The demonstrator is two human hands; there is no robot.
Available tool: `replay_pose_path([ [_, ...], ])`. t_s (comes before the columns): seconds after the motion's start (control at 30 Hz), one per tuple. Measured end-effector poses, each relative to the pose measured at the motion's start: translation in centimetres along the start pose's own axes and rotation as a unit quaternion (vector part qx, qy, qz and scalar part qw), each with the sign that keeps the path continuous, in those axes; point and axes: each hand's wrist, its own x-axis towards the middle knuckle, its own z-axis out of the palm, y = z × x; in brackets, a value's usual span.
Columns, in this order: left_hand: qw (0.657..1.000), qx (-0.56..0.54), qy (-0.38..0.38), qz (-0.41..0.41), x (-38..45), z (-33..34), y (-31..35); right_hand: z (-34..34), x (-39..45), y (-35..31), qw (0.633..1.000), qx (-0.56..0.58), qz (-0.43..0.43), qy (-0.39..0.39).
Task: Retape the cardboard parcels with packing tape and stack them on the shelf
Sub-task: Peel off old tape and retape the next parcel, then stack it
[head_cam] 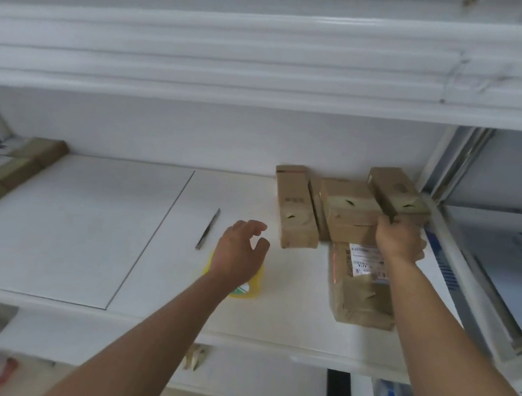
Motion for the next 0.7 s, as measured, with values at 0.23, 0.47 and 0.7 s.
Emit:
replay_pose_path([
  [0.23, 0.995, 0.097, -0.006, 0.014, -0.4, 1.3, 0.4, 1.9, -1.5, -2.3, 0.972, -0.161, -0.148, -0.088],
  [0.47, 0.996, 0.084, -0.008, 0.009, 0.2, 1.2, 0.4, 3.2, -2.2, -2.7, 0.963, -0.212, -0.127, -0.107],
  [0.7, 1.0, -0.016, -0.005, -0.012, 0.2, 0.2, 0.3, 3.2, -5.0, -4.4, 0.971, -0.118, -0.208, -0.017],
])
